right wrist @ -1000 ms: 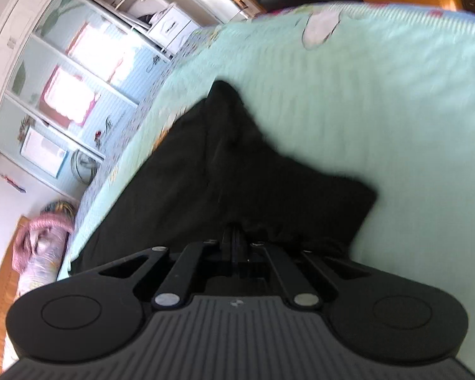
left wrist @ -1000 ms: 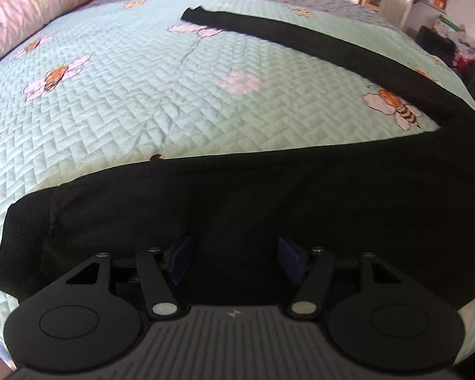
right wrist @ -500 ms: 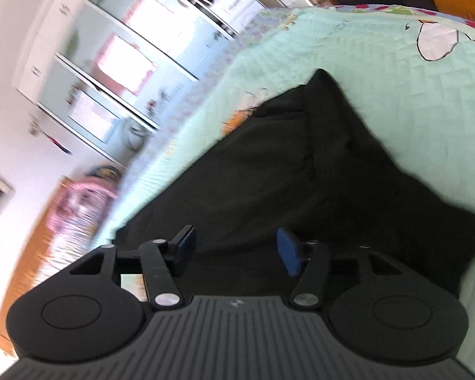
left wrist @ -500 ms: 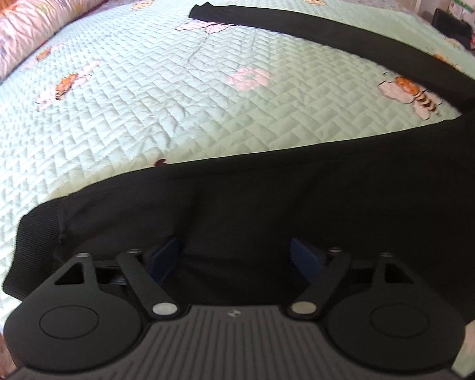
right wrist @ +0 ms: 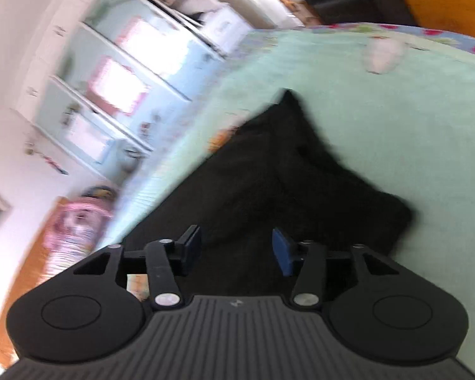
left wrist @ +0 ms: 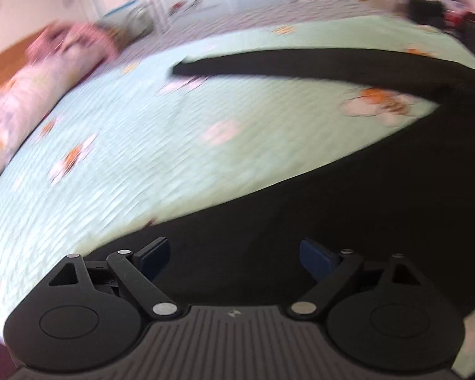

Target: Fold clothes

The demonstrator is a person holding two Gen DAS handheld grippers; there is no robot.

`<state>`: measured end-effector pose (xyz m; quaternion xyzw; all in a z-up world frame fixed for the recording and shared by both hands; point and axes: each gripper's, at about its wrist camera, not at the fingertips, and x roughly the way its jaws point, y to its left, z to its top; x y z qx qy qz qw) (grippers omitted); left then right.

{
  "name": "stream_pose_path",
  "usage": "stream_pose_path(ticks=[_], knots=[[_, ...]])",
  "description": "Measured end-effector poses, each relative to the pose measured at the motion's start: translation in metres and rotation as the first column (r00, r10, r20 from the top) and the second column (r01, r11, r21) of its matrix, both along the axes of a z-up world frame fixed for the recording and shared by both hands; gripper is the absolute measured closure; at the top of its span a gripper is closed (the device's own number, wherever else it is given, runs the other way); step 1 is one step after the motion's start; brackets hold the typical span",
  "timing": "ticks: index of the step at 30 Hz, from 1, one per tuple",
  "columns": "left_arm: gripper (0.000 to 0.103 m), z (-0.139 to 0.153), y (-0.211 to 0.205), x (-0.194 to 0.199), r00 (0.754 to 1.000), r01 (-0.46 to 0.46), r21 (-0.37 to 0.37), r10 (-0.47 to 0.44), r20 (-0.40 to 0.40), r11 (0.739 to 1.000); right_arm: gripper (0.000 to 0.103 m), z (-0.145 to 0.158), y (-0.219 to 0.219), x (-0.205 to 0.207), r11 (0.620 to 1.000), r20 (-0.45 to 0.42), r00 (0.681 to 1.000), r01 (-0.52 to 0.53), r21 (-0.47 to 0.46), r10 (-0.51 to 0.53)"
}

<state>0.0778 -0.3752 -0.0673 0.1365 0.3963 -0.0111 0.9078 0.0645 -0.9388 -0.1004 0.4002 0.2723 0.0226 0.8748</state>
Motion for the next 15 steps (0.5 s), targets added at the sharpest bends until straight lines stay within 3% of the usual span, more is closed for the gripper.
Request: stream_pose_path(ticks=[1,2,3,6,8,11,12,13,15], knots=[[0.011,-0.005,-0.006,0.002,0.999,0.022,0.008,-0.022,-0.025,1.000,0.066,-0.003,-0.004,-0.004,1.000,-0.025,0.999,0.021,-0.009,-0.022],[0.011,-0.012,-0.010,0.005,0.998,0.025,0.015,-0.024,-0.057,1.000,0.069,-0.003,-0.006,-0.007,0.999,-0.023,0.999,0.038,0.005,-0.038],[0.010,-0.017,-0.009,0.006,0.997,0.014,0.001,-0.013,-0.078,1.000,0.068,-0.003,-0.008,-0.011,0.998,-0.020,0.998,0.055,0.019,-0.055],[0.007,-0.025,0.005,0.008,0.993,-0.046,-0.090,0.036,-0.111,0.995,0.049,0.013,0.000,-0.026,0.997,0.046,0.996,0.075,0.035,-0.077],[0.003,-0.026,0.018,0.014,0.987,-0.099,-0.163,0.076,-0.144,0.982,0.044,0.015,0.008,-0.032,0.997,0.088,0.995,0.032,0.068,-0.038],[0.000,-0.026,0.021,0.015,0.983,-0.128,-0.185,0.101,-0.152,0.974,0.041,-0.006,0.015,-0.033,0.998,0.025,1.000,-0.001,0.068,0.000],[0.000,-0.026,0.019,0.014,0.983,-0.130,-0.185,0.103,-0.151,0.974,0.061,-0.015,0.015,-0.034,0.999,-0.015,1.000,0.012,0.051,-0.011],[0.000,-0.026,0.018,0.013,0.983,-0.129,-0.182,0.102,-0.151,0.975,0.087,-0.020,0.013,-0.035,0.999,-0.041,0.998,0.043,0.031,-0.042],[0.000,-0.025,0.019,0.013,0.983,-0.131,-0.185,0.103,-0.153,0.974,0.093,-0.017,0.013,-0.039,0.993,-0.075,0.990,0.115,-0.009,-0.116]])
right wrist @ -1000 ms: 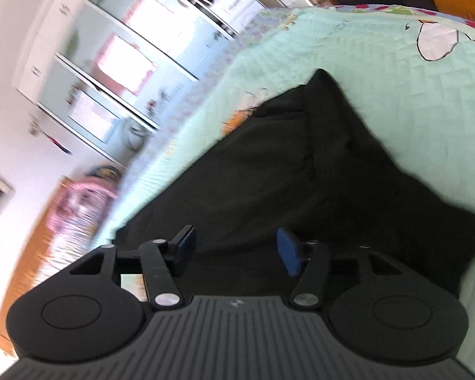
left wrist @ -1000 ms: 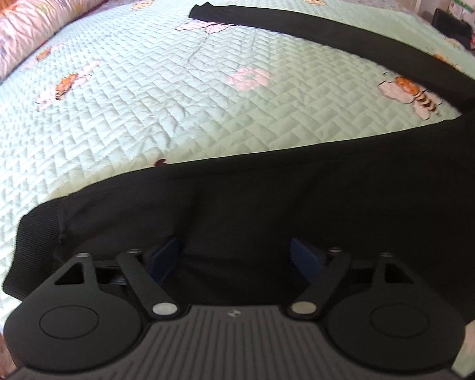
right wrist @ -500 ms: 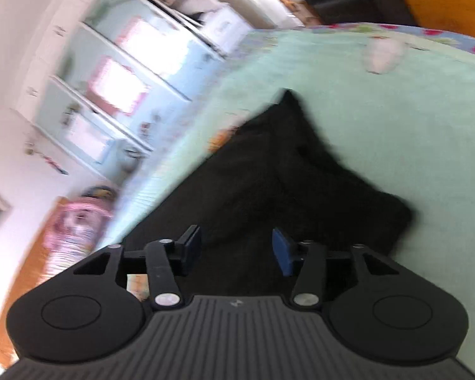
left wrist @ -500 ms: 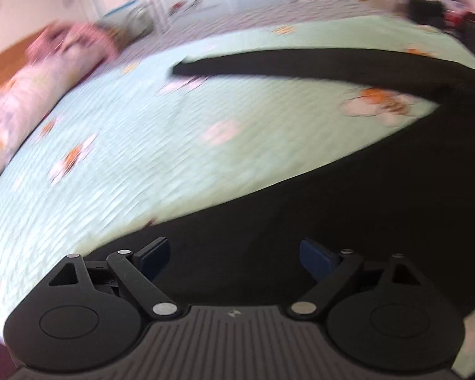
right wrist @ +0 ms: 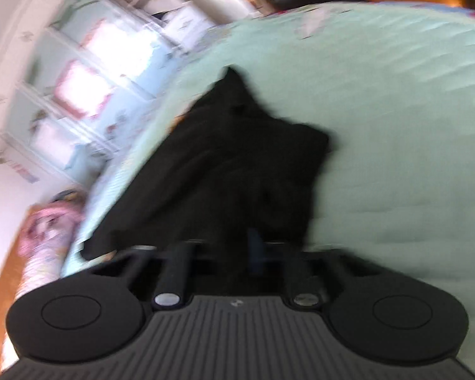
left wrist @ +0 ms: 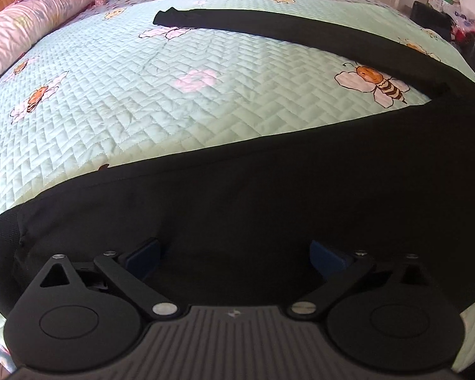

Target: Fold clothes

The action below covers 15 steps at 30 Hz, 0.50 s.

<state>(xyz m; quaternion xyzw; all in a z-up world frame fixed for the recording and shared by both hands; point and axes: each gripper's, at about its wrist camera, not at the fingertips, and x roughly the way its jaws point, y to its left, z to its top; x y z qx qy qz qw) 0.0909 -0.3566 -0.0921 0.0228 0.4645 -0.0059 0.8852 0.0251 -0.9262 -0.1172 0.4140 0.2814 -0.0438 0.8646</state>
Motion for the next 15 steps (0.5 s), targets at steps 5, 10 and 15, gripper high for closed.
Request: stream_pose_path(ticks=[5,10,15], knots=[[0.000,0.000,0.005,-0.001,1.000,0.008,-0.008,-0.008,0.004,1.000,0.052,0.034,0.043,-0.002,0.988,0.011,1.000,-0.006,-0.156,0.008],[0.000,-0.002,0.011,-0.003,1.000,0.016,-0.032,-0.016,0.002,0.999,0.059,0.018,0.063,0.004,0.983,-0.037,0.990,-0.137,-0.123,0.133],[0.000,-0.003,0.011,-0.002,0.999,0.038,-0.024,-0.038,-0.001,0.999,0.080,0.015,0.057,0.000,0.982,-0.075,0.997,-0.044,-0.185,0.031]])
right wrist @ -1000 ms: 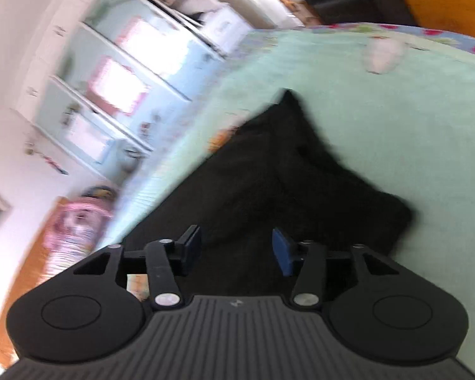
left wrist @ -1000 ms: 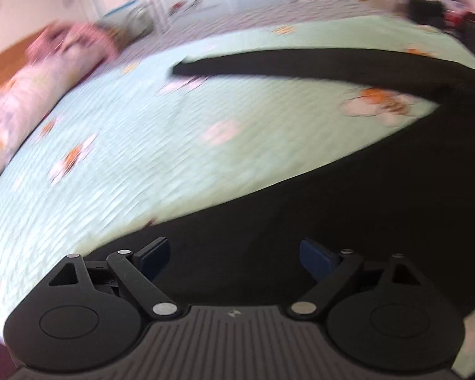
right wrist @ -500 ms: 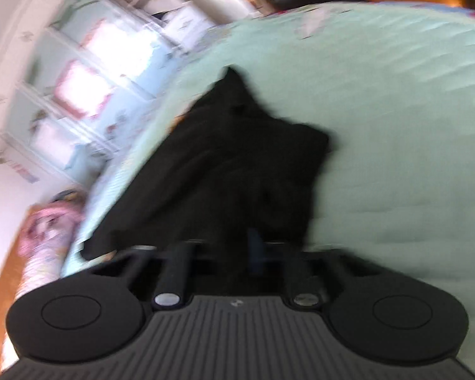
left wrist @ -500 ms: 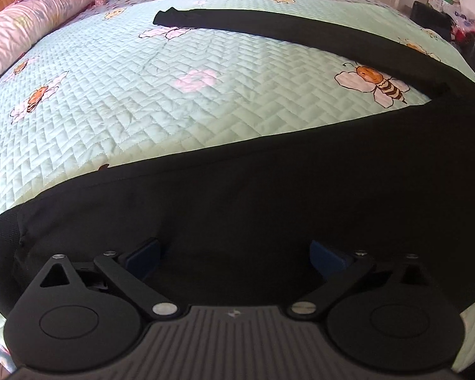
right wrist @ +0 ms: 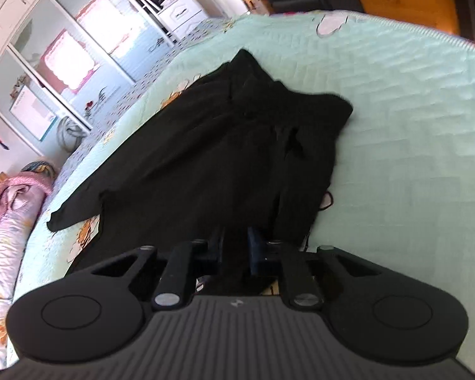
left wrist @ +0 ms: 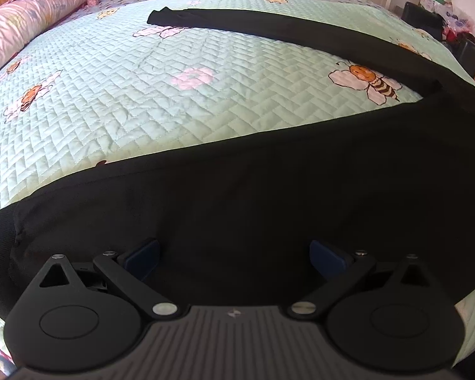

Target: Fold clothes

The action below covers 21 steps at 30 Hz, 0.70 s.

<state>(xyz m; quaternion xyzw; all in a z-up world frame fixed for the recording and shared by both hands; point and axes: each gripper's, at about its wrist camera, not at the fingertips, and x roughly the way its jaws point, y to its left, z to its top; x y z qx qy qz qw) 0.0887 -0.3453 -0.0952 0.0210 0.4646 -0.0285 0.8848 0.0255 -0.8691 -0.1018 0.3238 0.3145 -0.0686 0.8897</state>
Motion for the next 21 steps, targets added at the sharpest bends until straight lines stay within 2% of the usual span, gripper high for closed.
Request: stream_pose_path(ticks=[1,3,6,8,9,10,12,14,16,18,21], knots=[[0.000,0.000,0.000,0.001,1.000,-0.001,-0.002,0.001,-0.005,1.000,0.066,0.006,0.009,-0.003,0.999,-0.003,1.000,-0.003,-0.047,0.003],[0.000,0.000,0.000,0.002,1.000,-0.004,-0.001,0.004,-0.013,1.000,0.047,0.019,0.029,-0.009,0.995,0.019,0.999,-0.039,-0.096,0.041],[0.000,0.000,-0.002,0.003,1.000,-0.009,0.008,0.009,-0.016,1.000,0.045,0.026,0.054,-0.011,0.985,0.034,0.986,-0.159,-0.065,0.161],[0.000,-0.001,-0.003,0.003,1.000,-0.014,0.013,0.014,-0.017,1.000,0.044,0.021,0.067,-0.010,0.970,0.012,0.972,-0.234,-0.070,0.235],[0.000,-0.001,-0.003,0.003,1.000,-0.015,0.015,0.015,-0.018,1.000,0.045,0.014,0.067,-0.010,0.970,-0.012,0.973,-0.231,-0.076,0.231],[0.000,-0.001,-0.004,0.003,1.000,-0.015,0.017,0.016,-0.019,1.000,0.054,0.007,0.059,-0.012,0.979,-0.020,0.980,-0.198,-0.048,0.198],[0.000,-0.001,-0.004,0.004,1.000,-0.015,0.021,0.016,-0.019,1.000,0.063,-0.003,0.046,-0.015,0.991,-0.039,0.991,-0.130,-0.001,0.130],[0.000,-0.001,-0.004,0.003,1.000,-0.016,0.019,0.016,-0.016,1.000,0.061,0.010,0.050,-0.017,0.995,-0.064,0.995,-0.080,-0.051,0.077],[0.000,-0.002,-0.004,0.002,1.000,-0.015,0.019,0.016,-0.010,1.000,0.049,0.027,0.073,-0.025,0.988,-0.066,0.994,-0.098,-0.123,0.091],[0.000,-0.002,-0.004,0.002,1.000,-0.014,0.018,0.015,-0.005,1.000,0.044,0.034,0.096,-0.025,0.971,-0.041,0.980,-0.198,-0.131,0.194],[0.000,-0.002,-0.004,0.001,1.000,-0.011,0.013,0.011,-0.001,1.000,0.043,0.026,0.122,-0.025,0.932,-0.058,0.938,-0.345,-0.113,0.341]])
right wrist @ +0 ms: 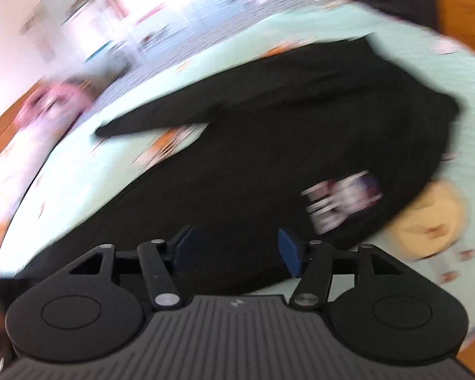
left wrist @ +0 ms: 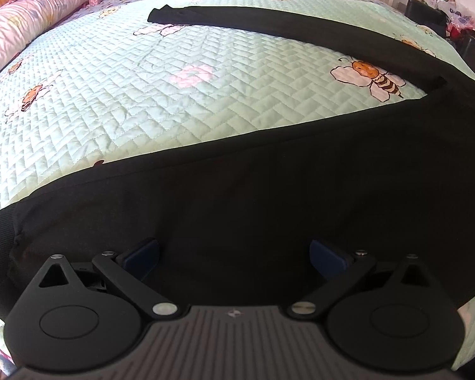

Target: Fold clothes

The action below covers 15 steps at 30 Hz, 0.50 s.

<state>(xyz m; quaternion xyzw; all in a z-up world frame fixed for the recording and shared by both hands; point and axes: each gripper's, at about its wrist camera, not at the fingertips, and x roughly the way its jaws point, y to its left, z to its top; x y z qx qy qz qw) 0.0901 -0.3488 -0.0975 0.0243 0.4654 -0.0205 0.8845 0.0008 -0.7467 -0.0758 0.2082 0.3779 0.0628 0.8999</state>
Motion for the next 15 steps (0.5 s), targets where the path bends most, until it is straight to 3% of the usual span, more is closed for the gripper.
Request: stream_pose_path(ticks=[3,6,9,12,15], knots=[[0.000,0.000,0.000,-0.001,1.000,0.005,-0.003,-0.005,0.006,1.000,0.045,-0.023,-0.011,0.002,0.997,-0.065,0.997,0.051,0.057,-0.048],[0.000,-0.001,0.001,-0.001,1.000,0.011,-0.006,-0.011,0.011,1.000,0.047,-0.022,-0.023,-0.005,0.990,-0.078,0.993,0.096,0.100,-0.088],[0.000,-0.001,0.001,-0.002,1.000,0.016,-0.009,-0.016,0.017,1.000,0.045,-0.005,-0.010,-0.018,0.992,-0.092,0.988,0.124,0.028,-0.121],[0.000,-0.002,0.002,-0.002,1.000,0.022,-0.012,-0.021,0.023,1.000,0.041,0.010,0.013,-0.031,0.998,-0.049,0.997,0.059,0.012,-0.059],[0.000,-0.002,0.003,-0.003,0.999,0.029,-0.016,-0.028,0.027,0.999,0.041,0.000,0.035,-0.021,0.999,-0.075,0.997,-0.031,0.039,0.033]])
